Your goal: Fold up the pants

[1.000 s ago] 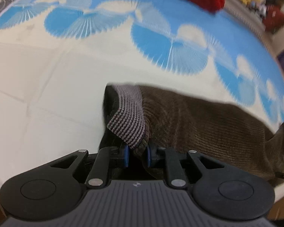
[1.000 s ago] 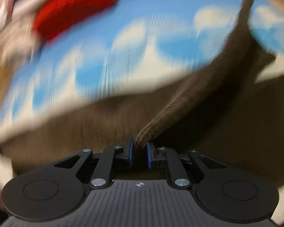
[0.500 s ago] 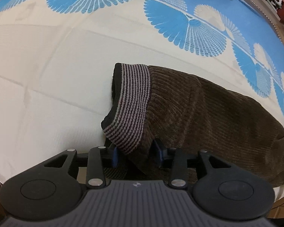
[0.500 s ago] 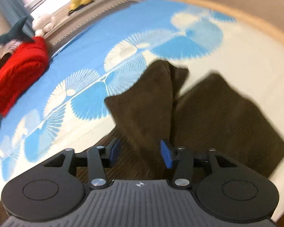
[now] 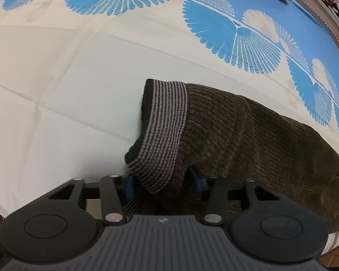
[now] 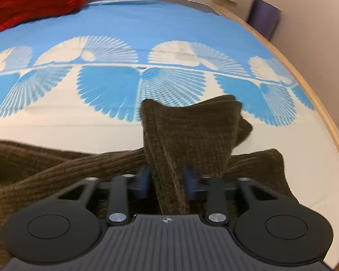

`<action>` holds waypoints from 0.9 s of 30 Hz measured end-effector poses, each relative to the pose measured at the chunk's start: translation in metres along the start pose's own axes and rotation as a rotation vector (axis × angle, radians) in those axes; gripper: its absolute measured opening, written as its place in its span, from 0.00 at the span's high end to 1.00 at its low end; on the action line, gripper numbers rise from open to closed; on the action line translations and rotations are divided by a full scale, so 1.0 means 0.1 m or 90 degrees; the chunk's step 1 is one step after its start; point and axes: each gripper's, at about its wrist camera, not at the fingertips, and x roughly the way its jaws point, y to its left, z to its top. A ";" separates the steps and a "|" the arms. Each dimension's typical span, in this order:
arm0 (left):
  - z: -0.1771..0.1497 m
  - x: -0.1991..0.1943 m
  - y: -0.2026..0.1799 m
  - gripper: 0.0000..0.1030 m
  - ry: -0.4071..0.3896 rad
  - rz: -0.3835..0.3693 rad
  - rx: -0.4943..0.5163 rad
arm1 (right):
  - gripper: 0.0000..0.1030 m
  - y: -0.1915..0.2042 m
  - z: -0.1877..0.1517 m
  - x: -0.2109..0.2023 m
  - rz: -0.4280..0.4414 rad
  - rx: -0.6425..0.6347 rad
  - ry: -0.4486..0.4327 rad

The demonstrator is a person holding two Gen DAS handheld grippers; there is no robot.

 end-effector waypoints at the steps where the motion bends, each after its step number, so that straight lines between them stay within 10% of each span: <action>1: 0.00 -0.01 0.00 0.65 -0.005 -0.001 -0.002 | 0.89 -0.04 0.03 0.02 -0.001 0.016 -0.007; 8: 0.05 -0.45 0.04 0.79 -0.150 -0.071 -0.049 | 0.94 -1.35 -0.02 -0.81 0.070 0.459 -0.197; 12: -0.04 -0.46 0.05 0.79 -0.124 -0.080 -0.023 | 0.95 -1.81 -0.50 -0.98 0.052 0.602 -0.162; 19: -0.21 -0.21 0.09 0.79 -0.011 -0.037 0.057 | 0.95 -1.93 -1.21 -0.51 0.008 0.594 0.100; 27: -0.24 -0.37 0.17 0.79 -0.028 -0.068 0.052 | 1.00 -2.14 -1.15 -1.01 -0.056 0.600 -0.037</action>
